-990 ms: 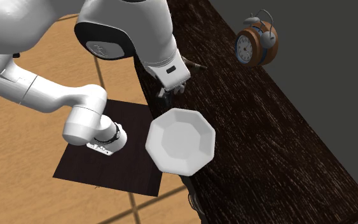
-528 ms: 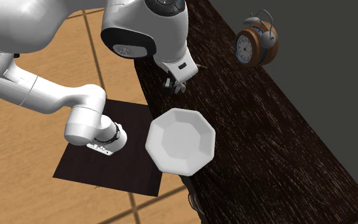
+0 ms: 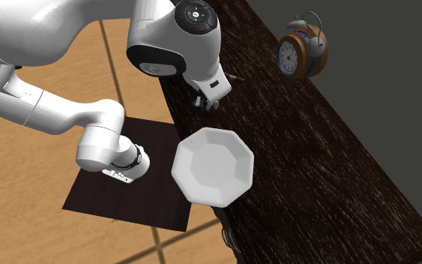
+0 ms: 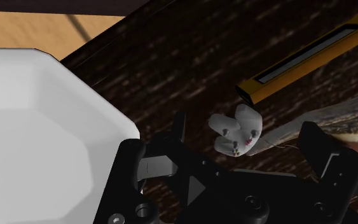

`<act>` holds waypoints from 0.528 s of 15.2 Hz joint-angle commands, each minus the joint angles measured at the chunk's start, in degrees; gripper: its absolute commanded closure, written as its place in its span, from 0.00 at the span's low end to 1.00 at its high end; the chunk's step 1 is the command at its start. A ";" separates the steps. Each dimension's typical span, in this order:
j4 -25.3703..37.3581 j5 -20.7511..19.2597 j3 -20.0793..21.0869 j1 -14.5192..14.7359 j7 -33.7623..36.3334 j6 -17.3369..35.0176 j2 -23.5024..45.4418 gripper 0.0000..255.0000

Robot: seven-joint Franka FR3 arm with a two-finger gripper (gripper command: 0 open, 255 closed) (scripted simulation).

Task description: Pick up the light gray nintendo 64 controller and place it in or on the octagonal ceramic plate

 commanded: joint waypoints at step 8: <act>-0.15 0.02 0.02 0.00 -0.03 0.17 0.01 1.00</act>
